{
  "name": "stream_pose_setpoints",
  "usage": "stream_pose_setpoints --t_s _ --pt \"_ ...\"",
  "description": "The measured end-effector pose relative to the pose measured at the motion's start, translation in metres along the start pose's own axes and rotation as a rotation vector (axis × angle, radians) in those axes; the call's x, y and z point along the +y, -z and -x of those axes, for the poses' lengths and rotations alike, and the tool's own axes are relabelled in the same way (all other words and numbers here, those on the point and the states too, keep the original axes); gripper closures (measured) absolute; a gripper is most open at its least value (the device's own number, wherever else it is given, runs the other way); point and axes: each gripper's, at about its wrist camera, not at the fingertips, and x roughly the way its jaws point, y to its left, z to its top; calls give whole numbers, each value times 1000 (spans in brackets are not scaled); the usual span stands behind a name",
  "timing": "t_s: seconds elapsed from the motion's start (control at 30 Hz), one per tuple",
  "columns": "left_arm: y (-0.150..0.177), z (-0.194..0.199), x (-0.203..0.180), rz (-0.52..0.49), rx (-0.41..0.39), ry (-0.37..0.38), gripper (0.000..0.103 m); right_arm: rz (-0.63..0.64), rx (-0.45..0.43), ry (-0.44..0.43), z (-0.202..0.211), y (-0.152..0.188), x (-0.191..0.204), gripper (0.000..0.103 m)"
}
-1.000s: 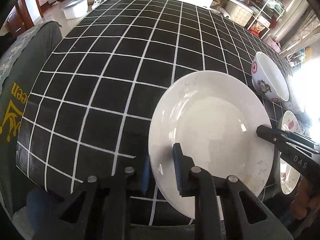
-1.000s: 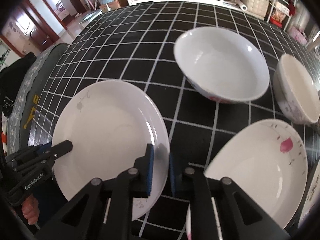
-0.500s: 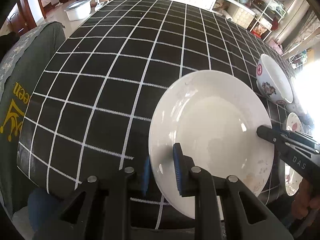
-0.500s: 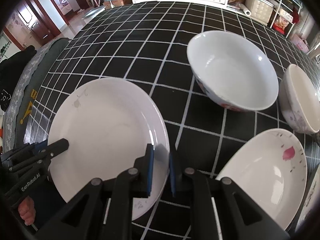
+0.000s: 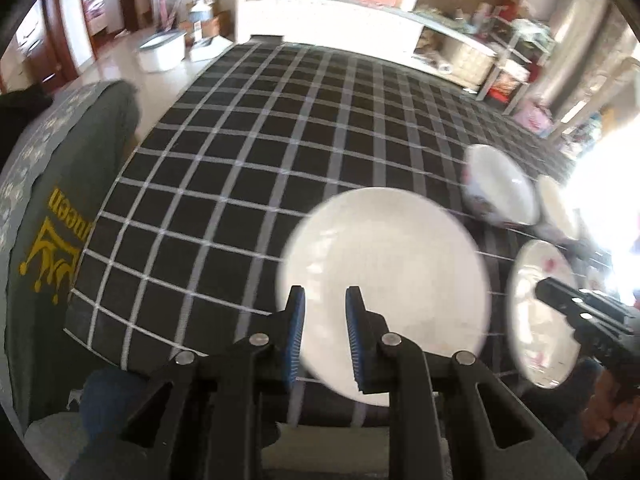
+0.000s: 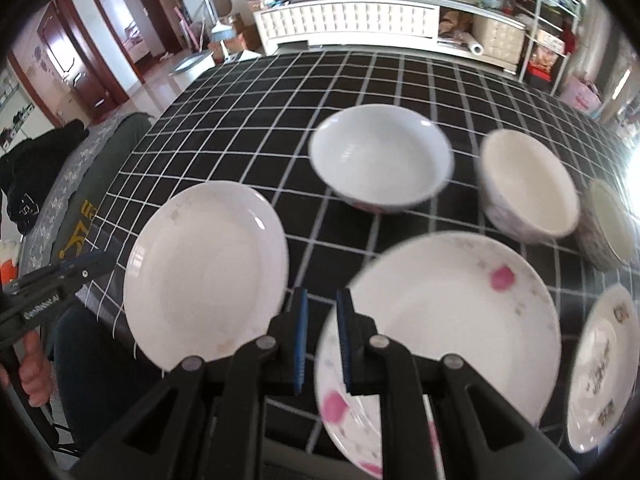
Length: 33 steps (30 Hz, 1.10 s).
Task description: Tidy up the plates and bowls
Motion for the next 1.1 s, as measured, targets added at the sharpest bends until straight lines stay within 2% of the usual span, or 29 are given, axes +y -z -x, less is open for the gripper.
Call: stream_pose_setpoints --t_s 0.33,0.6,0.73,0.83,1.1 --pt "30 6 -94 -168 18 130 84 -70 -95 18 45 38 -49 85" --pt "41 2 -147 -258 31 202 84 -150 -109 30 57 59 -88 85" --pt "40 -4 -163 -266 43 217 84 -170 -113 46 59 66 -101 85" --pt "36 -12 -168 -281 36 195 84 -187 -112 52 59 70 -112 85" --pt "30 -42 -175 -260 104 168 84 -240 -69 72 43 73 -141 85"
